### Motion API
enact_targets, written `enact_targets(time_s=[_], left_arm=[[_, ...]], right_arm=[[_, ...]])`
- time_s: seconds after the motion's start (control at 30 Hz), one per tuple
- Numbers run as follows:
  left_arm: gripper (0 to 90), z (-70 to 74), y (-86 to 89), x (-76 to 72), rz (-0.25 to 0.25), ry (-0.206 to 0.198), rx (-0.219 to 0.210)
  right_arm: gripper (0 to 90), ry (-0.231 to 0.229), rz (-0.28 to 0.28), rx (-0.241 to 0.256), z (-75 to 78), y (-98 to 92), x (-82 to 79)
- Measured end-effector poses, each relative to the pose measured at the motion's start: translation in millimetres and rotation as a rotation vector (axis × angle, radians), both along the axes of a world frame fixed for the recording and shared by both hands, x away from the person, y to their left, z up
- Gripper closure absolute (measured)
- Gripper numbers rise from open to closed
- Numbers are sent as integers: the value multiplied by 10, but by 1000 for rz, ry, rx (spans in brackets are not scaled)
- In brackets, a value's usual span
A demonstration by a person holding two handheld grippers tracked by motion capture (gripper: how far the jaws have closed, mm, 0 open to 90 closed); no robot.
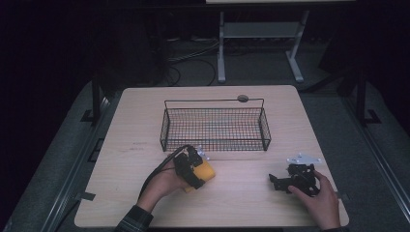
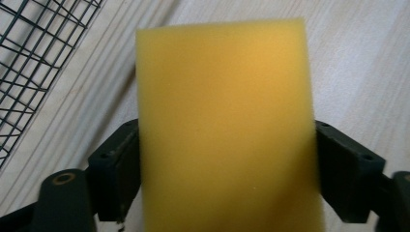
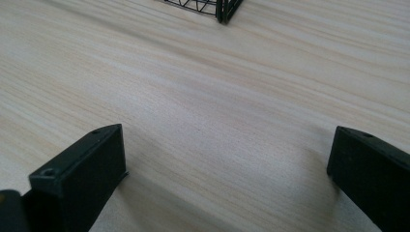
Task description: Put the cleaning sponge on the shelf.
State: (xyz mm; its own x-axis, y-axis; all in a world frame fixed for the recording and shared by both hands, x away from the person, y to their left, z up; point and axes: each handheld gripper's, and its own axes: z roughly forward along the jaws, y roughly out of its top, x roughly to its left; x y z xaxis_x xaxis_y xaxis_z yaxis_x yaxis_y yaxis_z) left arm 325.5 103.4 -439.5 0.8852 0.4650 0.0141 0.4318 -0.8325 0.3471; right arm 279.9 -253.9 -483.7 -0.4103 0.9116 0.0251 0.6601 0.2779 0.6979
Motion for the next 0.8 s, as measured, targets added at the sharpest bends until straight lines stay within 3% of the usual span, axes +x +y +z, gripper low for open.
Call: enact_targets(time_s=[0.2, 0.8], left_arm=[[223, 13, 1, -7, -10, -14, 6], [231, 138, 23, -19, -1, 0, -42]], right_arm=[[0, 0, 0, 0, 0, 0, 0], [0, 1, -1, 1, 1, 1, -1]])
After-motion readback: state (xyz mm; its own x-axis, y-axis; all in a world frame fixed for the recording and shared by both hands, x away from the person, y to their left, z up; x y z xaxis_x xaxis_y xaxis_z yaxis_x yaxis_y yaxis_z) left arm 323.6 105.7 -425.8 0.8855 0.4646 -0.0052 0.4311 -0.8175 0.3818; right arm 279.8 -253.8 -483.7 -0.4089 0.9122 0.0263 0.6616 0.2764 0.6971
